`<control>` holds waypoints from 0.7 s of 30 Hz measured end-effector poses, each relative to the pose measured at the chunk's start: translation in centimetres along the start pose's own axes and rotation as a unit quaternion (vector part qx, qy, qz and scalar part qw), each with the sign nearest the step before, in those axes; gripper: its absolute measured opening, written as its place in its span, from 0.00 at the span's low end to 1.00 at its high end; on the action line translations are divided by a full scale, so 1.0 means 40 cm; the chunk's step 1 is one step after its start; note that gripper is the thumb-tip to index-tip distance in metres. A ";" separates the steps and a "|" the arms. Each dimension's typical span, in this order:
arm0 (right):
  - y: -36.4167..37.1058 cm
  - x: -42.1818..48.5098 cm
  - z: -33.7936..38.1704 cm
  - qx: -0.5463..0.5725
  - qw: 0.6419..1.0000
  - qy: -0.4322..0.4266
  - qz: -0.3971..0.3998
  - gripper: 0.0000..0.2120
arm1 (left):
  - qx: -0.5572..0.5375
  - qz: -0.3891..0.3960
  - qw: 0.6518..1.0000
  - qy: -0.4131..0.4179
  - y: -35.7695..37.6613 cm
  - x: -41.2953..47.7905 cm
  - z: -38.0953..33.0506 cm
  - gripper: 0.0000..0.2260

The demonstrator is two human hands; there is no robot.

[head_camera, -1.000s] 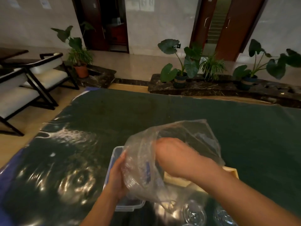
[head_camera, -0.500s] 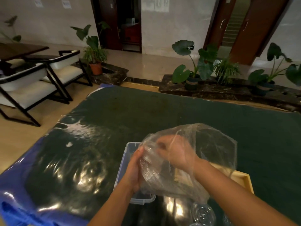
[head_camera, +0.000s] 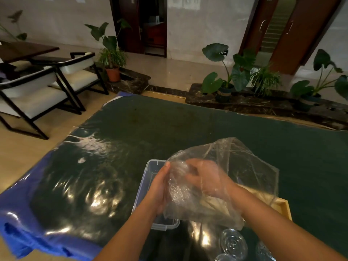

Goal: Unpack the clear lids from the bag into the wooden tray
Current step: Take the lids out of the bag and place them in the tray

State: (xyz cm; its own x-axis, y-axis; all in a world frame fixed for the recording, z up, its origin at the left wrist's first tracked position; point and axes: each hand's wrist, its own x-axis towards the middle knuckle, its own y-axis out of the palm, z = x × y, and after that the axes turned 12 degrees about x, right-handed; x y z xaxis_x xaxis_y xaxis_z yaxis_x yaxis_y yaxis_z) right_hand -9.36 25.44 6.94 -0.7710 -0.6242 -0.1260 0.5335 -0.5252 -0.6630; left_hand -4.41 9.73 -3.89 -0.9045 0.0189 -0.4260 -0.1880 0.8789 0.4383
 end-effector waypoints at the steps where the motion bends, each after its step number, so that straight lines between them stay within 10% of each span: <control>1: -0.005 -0.002 -0.003 -0.013 1.000 0.006 -0.008 0.14 | -0.004 -0.010 1.000 0.006 -0.001 0.001 0.001 0.27; 6: -0.007 -0.012 -0.017 -0.099 0.995 -0.020 0.010 0.01 | -0.039 -0.054 0.997 0.045 -0.005 0.005 -0.002 0.23; 11: -0.001 -0.012 -0.032 -0.102 0.993 0.009 0.050 0.25 | -0.033 -0.084 0.995 0.033 -0.014 0.017 -0.002 0.25; 21: 0.024 0.024 -0.092 -0.015 0.998 0.057 -0.013 0.20 | -0.001 -0.108 0.993 0.048 -0.030 0.024 0.009 0.13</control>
State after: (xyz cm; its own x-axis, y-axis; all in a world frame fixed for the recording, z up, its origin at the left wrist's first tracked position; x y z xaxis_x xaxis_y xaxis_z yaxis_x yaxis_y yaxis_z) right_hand -10.86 26.47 3.44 -0.8198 -0.5403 -0.1901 0.5033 -0.5213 -0.6892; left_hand -4.92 8.85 -5.11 -0.8753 -0.2146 -0.4334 -0.3820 0.8564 0.3475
